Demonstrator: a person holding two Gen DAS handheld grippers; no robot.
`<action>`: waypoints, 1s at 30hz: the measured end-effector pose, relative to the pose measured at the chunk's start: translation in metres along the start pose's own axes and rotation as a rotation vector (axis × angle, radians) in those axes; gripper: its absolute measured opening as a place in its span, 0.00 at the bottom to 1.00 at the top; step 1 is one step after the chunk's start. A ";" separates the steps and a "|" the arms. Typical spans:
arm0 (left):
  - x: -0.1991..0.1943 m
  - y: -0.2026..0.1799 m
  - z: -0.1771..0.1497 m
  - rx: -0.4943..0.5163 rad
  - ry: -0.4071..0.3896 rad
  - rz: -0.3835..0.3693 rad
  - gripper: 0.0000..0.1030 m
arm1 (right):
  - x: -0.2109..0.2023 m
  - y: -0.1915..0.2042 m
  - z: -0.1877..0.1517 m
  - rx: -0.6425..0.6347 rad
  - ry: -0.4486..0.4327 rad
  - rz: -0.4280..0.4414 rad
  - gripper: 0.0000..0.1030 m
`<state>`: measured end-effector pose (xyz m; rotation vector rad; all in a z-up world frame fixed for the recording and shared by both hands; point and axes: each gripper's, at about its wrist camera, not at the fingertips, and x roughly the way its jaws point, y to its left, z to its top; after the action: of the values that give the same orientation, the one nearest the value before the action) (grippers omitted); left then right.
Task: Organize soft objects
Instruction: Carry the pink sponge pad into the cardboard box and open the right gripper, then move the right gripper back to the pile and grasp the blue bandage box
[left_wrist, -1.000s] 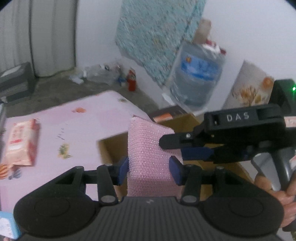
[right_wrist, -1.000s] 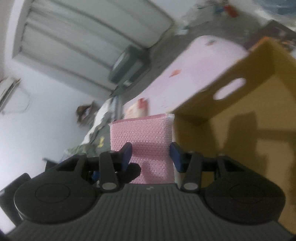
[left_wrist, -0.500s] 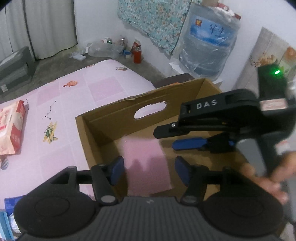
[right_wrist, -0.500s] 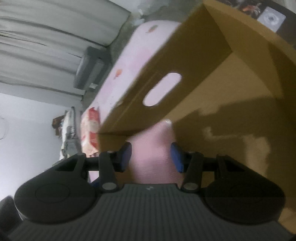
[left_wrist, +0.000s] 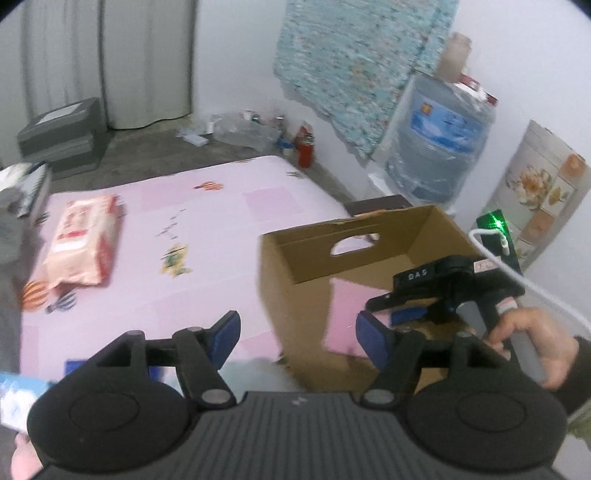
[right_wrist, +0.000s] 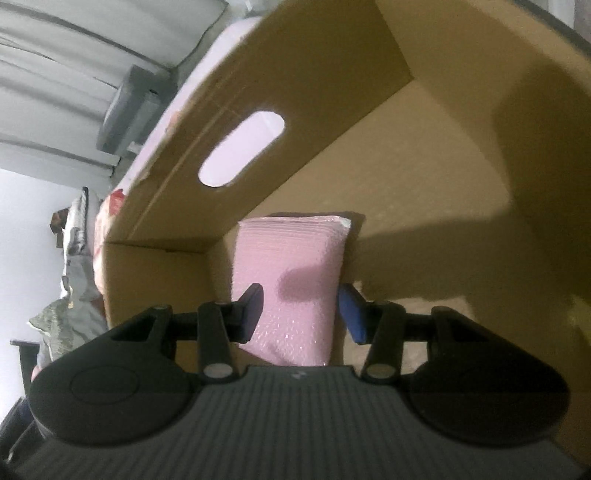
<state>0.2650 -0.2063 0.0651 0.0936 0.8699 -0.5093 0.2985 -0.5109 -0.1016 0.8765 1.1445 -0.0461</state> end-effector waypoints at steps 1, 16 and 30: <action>-0.003 0.006 -0.004 -0.014 -0.002 0.006 0.68 | 0.006 0.003 0.002 -0.023 0.003 -0.008 0.42; -0.035 0.074 -0.064 -0.160 -0.025 0.130 0.68 | 0.051 0.073 0.004 -0.224 0.014 0.005 0.37; -0.066 0.106 -0.106 -0.265 -0.075 0.193 0.71 | 0.017 0.059 0.016 -0.192 -0.095 0.042 0.59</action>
<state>0.2038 -0.0579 0.0326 -0.0826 0.8374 -0.2129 0.3450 -0.4744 -0.0784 0.7202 1.0228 0.0551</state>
